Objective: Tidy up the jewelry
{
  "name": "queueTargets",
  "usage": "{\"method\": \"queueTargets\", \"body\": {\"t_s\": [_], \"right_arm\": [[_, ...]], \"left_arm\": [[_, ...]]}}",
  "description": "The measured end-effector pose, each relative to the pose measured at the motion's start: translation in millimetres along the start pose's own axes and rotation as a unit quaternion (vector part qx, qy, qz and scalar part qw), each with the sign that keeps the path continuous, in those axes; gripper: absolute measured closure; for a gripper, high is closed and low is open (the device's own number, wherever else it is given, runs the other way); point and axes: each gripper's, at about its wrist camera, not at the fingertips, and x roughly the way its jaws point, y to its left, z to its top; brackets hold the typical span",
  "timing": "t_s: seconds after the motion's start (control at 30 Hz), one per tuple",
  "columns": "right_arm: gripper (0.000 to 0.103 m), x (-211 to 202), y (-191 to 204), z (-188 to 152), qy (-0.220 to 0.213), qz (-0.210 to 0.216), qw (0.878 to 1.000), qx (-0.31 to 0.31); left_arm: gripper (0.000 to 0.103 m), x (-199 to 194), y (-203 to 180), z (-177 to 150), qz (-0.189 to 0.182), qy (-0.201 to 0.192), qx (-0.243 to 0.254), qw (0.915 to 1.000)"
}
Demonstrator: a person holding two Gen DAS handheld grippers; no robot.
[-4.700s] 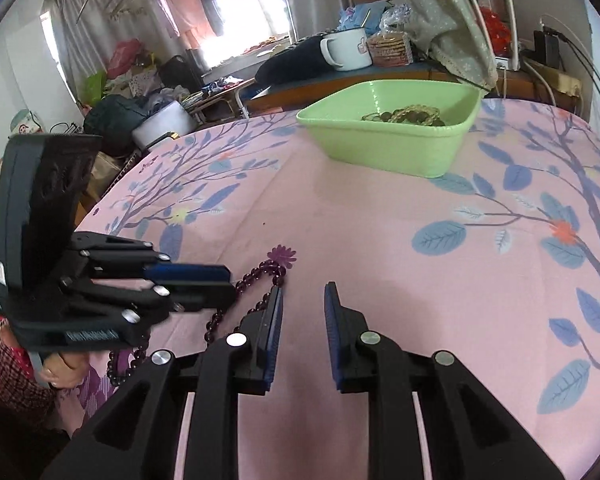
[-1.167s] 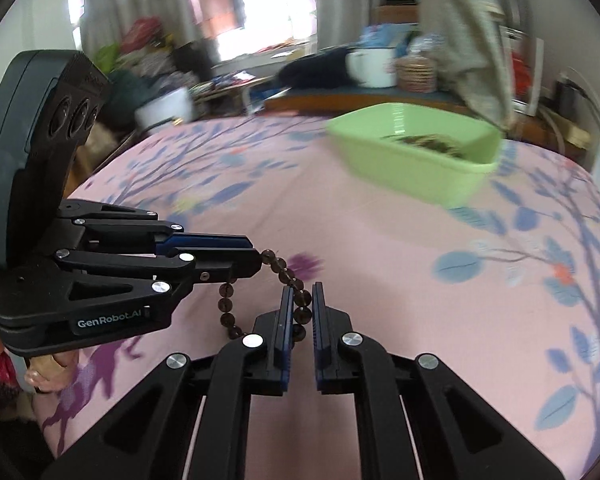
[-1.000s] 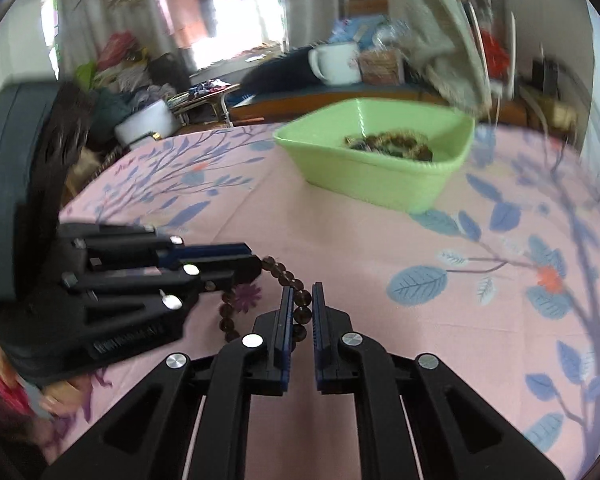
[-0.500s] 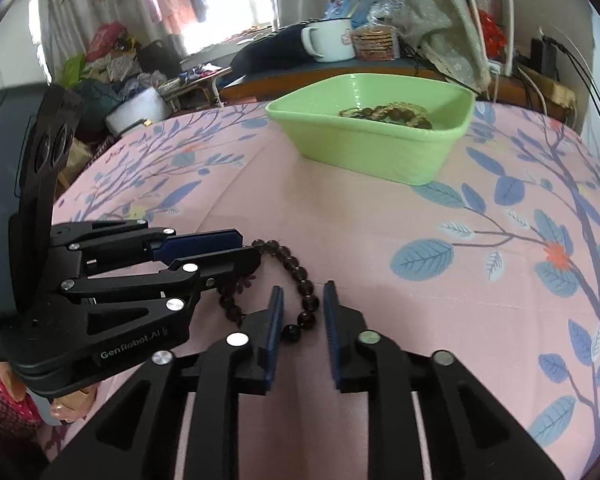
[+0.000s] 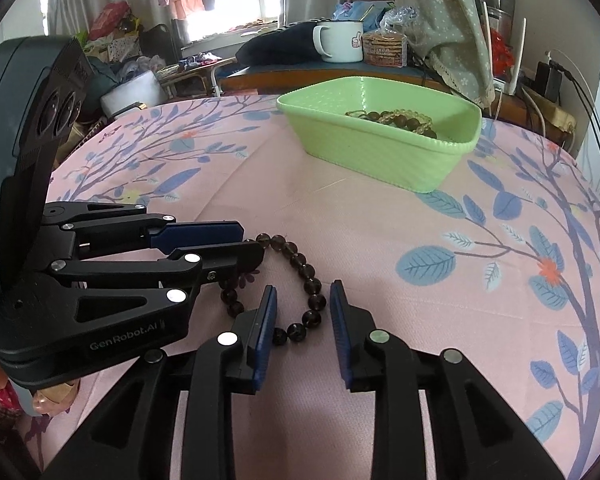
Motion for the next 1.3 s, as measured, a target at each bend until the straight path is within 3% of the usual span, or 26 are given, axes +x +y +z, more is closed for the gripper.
{"method": "queueTargets", "body": {"t_s": [0.63, 0.8, 1.1, 1.3], "right_arm": [[0.103, -0.5, -5.3, -1.0, -0.005, -0.016, 1.0, 0.007], [0.103, -3.2, -3.2, -0.8, -0.013, -0.02, 1.0, 0.0], [0.103, -17.0, -2.0, -0.1, -0.051, -0.003, 0.999, 0.002], [0.103, -36.7, -5.8, 19.7, -0.094, 0.021, 0.995, 0.01]], "left_arm": [[0.085, -0.7, -1.6, -0.7, -0.001, -0.001, -0.007, 1.0], [0.092, -1.7, 0.2, -0.9, 0.002, -0.003, -0.012, 0.9999], [0.093, -5.6, 12.8, -0.1, -0.033, -0.002, -0.04, 0.9987], [0.094, -23.7, 20.5, 12.2, -0.069, -0.015, -0.061, 0.9957]]}}
